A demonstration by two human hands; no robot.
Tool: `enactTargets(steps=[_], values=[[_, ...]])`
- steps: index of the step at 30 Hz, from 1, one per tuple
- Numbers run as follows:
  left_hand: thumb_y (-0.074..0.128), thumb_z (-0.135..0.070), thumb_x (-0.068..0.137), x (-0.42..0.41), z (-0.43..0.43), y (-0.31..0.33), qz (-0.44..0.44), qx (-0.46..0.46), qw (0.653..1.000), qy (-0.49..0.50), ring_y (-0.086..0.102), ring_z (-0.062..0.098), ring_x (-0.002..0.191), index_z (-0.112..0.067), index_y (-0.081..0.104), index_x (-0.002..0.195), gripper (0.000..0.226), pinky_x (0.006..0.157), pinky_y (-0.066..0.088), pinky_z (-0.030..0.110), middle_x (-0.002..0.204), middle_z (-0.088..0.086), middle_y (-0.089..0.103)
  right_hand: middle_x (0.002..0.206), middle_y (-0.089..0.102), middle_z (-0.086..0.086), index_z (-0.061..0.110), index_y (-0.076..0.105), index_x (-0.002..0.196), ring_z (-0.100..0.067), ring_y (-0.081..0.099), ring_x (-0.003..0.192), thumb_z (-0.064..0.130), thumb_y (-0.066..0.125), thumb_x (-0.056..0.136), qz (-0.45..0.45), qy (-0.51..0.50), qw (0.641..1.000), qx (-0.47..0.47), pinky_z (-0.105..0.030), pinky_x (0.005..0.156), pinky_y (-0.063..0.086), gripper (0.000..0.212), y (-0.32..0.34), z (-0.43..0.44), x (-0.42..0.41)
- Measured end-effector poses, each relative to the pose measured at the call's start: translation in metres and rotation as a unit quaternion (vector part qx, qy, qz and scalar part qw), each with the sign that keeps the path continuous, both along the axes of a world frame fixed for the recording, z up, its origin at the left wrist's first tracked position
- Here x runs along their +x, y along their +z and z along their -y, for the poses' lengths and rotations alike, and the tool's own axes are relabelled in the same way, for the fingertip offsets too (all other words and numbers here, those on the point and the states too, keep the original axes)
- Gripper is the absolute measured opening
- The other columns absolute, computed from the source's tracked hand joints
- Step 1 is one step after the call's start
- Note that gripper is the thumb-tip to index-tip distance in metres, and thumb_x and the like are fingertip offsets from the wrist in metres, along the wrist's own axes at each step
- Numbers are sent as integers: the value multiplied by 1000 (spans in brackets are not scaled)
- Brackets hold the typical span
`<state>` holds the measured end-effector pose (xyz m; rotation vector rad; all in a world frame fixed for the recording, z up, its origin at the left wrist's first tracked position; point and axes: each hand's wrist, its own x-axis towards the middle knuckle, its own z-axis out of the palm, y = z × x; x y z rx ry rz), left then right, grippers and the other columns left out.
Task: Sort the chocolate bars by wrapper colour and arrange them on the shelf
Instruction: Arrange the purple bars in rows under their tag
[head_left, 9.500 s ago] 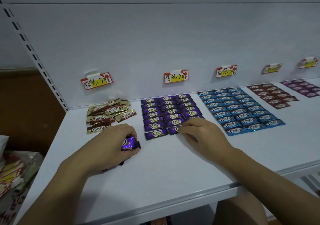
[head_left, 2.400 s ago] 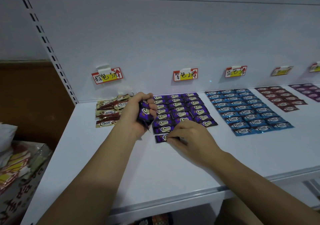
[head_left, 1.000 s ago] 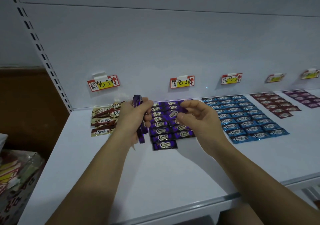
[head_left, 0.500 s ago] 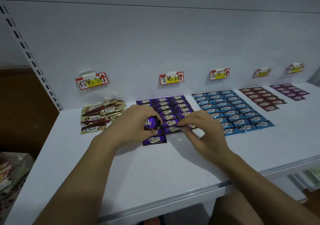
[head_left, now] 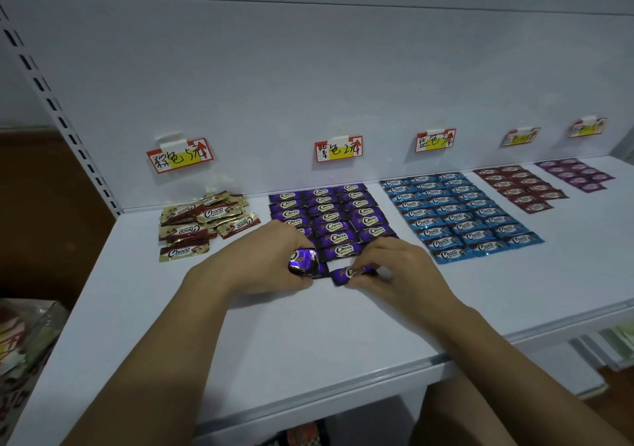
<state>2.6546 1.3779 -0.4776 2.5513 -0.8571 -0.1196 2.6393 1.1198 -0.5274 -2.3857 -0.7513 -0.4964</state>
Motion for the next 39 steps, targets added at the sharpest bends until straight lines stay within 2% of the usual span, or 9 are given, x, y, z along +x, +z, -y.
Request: enactTargets(steps=[9,22,24,26,29,32,34,36,39], values=[[67,-32,79,2,-1,-2,5,16,1000,1,60,16,69,-14,66,79,18,66,50,44,75,-2,65,93,68,11,22,80,92,-8,63,89,21,81,83,-22,-6,1000,0,-34,73,55,9,-4,-1,2],[72,-18,78,-1,3,0,-3,3,1000,25,54,16,64,-14,61,71,13,54,42,33,65,-3,61,92,68,9,25,81,96,-13,62,86,23,80,85,27,-13,999,-39,-33,69,54,11,-6,-4,5],[72,-19,78,-2,4,1,-8,4,1000,25,55,15,66,-15,63,73,11,57,46,34,67,-5,62,93,67,10,25,80,96,-12,61,87,24,80,85,29,-20,999,-36,-32,71,53,12,-5,-4,4],[74,-24,78,-3,6,5,-18,-10,999,38,62,10,74,-23,70,85,7,66,52,32,78,-11,69,93,68,9,23,79,97,-11,61,89,22,79,85,35,-26,999,-1,-23,75,50,12,-3,-3,3],[83,-34,76,-3,8,10,-37,-69,994,82,63,-4,95,-41,68,113,41,78,51,16,106,-27,67,90,69,7,16,76,97,-7,61,81,14,76,87,52,-54,994,78,-6,74,40,10,7,-2,8],[90,-43,68,-4,13,10,-45,-122,987,96,54,-15,109,-46,55,130,71,81,42,5,119,-35,57,86,68,11,16,75,100,-5,62,79,14,74,89,23,-22,993,112,-7,70,40,11,22,-11,15],[94,-42,62,-5,15,8,-59,-158,981,93,52,-16,115,-48,48,137,88,88,43,6,126,-32,57,86,72,9,16,75,103,-9,68,81,14,73,91,-82,49,981,169,-16,71,49,13,36,-25,19],[98,-40,56,-4,16,6,-66,-188,976,90,52,-10,122,-48,42,143,104,97,46,17,133,-28,56,85,74,-3,17,74,106,-18,71,80,16,74,90,-197,111,947,230,-36,75,58,16,48,-38,24],[100,-38,48,-3,15,8,-63,-233,966,92,54,-3,124,-47,40,146,115,100,49,25,137,-25,55,84,70,-18,12,71,109,-34,69,77,12,77,87,-269,140,912,277,-52,79,57,23,51,-47,35]])
